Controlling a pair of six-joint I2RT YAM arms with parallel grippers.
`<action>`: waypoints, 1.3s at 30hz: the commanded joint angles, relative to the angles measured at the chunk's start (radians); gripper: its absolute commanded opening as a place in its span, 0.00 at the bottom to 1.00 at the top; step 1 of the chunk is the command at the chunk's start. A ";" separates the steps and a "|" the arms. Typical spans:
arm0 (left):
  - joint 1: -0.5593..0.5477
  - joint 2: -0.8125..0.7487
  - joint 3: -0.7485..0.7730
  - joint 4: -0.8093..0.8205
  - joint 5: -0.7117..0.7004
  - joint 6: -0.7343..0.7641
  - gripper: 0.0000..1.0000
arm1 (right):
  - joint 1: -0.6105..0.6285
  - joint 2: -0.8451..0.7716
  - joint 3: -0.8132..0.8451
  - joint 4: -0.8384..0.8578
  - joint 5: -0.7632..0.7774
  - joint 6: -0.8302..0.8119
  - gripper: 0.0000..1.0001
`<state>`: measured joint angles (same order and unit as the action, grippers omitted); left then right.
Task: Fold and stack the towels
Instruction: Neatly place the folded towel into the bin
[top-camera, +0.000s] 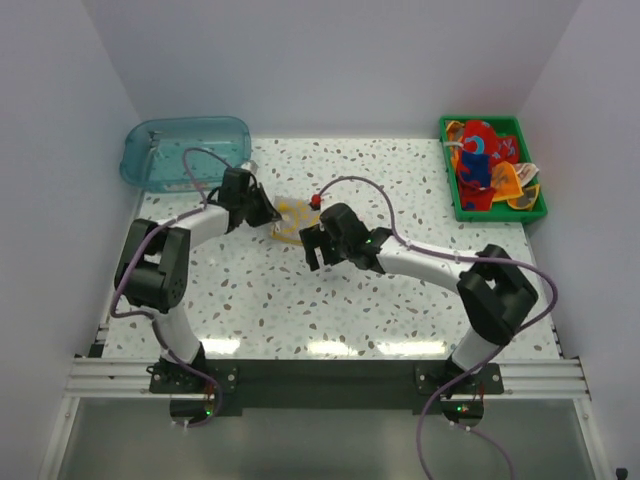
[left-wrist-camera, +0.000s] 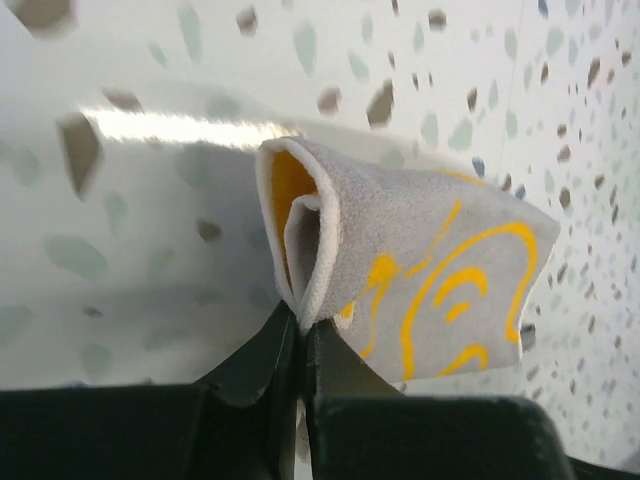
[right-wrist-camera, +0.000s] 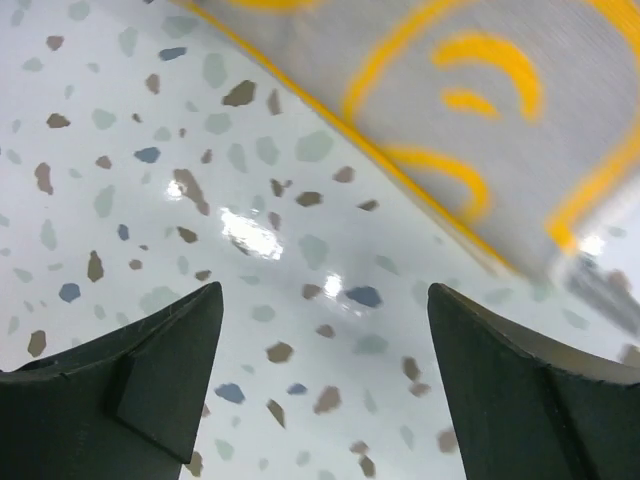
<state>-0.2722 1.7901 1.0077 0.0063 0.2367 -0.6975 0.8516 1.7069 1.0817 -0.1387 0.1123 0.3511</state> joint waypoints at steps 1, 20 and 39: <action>0.073 0.043 0.180 -0.141 -0.082 0.220 0.00 | -0.045 -0.118 0.044 -0.163 0.026 -0.044 0.87; 0.272 0.400 1.075 -0.520 -0.283 0.529 0.00 | -0.129 -0.236 0.053 -0.392 0.047 -0.190 0.99; 0.490 0.586 1.238 -0.508 -0.200 0.788 0.00 | -0.149 -0.067 0.207 -0.515 0.052 -0.227 0.99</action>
<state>0.1959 2.3623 2.1864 -0.5236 0.0055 0.0261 0.7063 1.6173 1.2331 -0.6144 0.1440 0.1368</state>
